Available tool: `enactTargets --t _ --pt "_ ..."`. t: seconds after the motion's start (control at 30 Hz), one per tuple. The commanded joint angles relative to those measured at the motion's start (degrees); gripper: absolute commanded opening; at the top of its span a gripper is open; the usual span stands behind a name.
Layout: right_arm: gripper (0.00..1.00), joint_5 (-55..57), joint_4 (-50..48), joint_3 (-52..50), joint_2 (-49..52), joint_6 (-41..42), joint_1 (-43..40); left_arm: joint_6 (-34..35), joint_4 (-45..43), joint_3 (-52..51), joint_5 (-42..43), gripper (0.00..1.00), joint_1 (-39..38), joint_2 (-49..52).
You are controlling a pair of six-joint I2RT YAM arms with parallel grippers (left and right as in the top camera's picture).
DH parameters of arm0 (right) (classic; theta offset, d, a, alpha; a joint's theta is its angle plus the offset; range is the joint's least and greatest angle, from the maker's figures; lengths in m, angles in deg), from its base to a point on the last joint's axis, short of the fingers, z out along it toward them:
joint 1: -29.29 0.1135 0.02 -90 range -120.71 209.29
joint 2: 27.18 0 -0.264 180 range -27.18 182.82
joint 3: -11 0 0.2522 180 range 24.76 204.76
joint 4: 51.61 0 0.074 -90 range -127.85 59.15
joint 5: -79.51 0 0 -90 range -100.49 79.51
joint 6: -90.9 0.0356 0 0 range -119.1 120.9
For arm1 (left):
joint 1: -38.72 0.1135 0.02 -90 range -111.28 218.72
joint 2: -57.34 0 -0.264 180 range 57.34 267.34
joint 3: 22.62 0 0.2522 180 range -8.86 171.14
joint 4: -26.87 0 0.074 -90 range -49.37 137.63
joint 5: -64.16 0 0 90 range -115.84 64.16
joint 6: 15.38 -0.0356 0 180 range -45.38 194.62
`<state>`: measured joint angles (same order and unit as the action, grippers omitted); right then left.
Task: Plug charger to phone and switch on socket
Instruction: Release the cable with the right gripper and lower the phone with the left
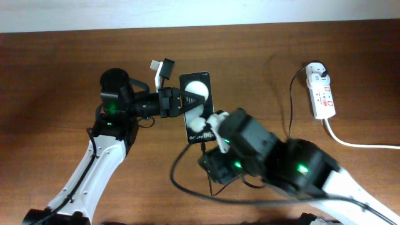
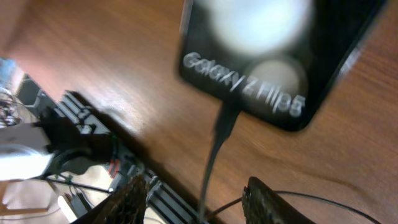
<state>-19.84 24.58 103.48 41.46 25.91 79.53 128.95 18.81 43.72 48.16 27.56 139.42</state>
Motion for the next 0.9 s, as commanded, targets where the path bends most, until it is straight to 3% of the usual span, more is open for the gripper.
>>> enactTargets --t 0.0,0.1,0.2,0.3,0.43,0.57,0.87 --pt "0.55 -0.1 2.0 1.0 -8.0 -0.3 -0.4 -5.6 1.3 0.3 -5.5 0.00 -2.8 0.2" --pt "0.61 0.2 2.4 1.0 -15.3 -0.3 -0.4 -9.8 6.0 0.3 -12.5 0.00 -6.7 3.7" --pt "0.73 5.5 4.3 1.0 -21.7 -0.5 -0.4 -10.3 6.0 0.7 -17.6 0.00 -9.4 9.9" --pt "0.77 9.1 7.2 1.0 -24.8 -0.5 -0.4 -11.5 5.9 4.0 -18.3 0.00 -10.5 17.7" --pt "0.80 11.6 8.6 1.0 -24.9 -0.5 -0.4 -16.2 9.3 12.2 -18.4 0.00 -11.5 27.6" --pt "0.84 11.6 8.6 1.0 -24.8 -0.5 -0.4 -24.5 27.6 21.9 -26.1 0.00 -11.5 36.1" --pt "0.90 11.6 8.8 1.0 -24.8 -0.5 -0.4 -24.4 34.1 22.4 -26.6 0.04 -11.5 43.6"
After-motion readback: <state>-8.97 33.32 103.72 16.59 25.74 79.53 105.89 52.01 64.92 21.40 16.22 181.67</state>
